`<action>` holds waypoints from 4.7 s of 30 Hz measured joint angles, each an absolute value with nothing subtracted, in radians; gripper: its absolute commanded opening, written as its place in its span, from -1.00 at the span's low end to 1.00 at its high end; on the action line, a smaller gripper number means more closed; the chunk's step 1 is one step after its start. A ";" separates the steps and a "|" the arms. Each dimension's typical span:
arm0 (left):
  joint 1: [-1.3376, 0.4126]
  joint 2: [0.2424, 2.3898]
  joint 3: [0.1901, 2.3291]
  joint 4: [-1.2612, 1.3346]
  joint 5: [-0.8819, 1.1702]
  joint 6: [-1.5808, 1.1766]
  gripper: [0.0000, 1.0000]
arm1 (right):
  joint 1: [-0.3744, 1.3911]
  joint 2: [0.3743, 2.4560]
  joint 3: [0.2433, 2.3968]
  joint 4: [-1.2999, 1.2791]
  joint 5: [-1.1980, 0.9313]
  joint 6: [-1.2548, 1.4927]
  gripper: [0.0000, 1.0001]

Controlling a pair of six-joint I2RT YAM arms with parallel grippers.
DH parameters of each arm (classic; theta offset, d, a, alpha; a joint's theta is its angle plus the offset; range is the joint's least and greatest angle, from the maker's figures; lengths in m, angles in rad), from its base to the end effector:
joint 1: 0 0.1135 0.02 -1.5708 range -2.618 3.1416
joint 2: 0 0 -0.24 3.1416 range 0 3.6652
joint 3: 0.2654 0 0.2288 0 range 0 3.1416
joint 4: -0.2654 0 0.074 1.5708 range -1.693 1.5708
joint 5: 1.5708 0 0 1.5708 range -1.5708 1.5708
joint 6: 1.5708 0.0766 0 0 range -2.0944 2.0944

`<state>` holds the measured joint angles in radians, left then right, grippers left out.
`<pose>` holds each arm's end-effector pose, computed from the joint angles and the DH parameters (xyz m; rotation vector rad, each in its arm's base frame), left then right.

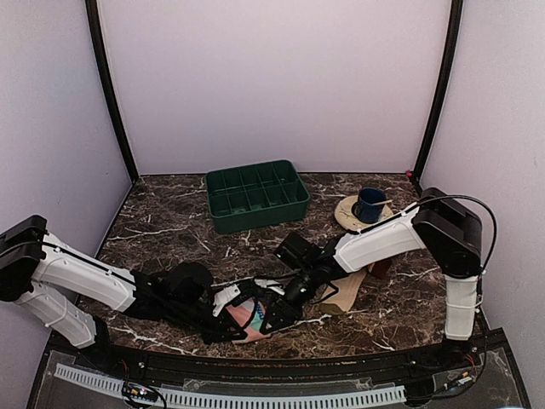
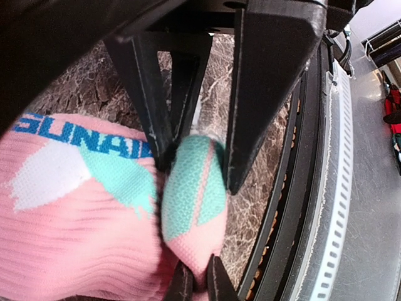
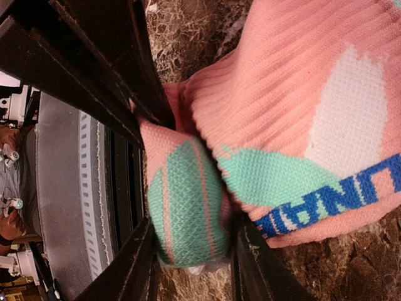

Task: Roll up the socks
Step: Roll the sock at the center of the board.

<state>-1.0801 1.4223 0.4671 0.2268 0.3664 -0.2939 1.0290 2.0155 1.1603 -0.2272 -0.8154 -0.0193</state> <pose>0.1028 -0.2507 0.1084 1.1499 2.2308 -1.0690 0.1444 0.3481 0.0912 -1.6527 2.2603 1.3879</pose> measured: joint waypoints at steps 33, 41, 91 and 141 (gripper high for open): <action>-0.865 1.634 0.541 0.257 0.789 -0.416 -1.00 | 1.178 1.718 0.899 -0.022 -0.252 -0.095 -0.09; -0.841 1.682 0.601 0.181 0.856 -0.411 -1.00 | 1.305 1.693 0.868 -0.020 0.004 -0.191 -0.02; -0.794 1.860 0.804 -0.102 1.033 -0.205 -1.00 | 1.452 1.861 1.005 -0.064 0.316 -0.479 -0.59; -0.872 1.209 0.439 0.172 0.332 -0.404 -0.22 | 1.067 1.895 1.114 -0.282 -0.587 -0.076 -0.99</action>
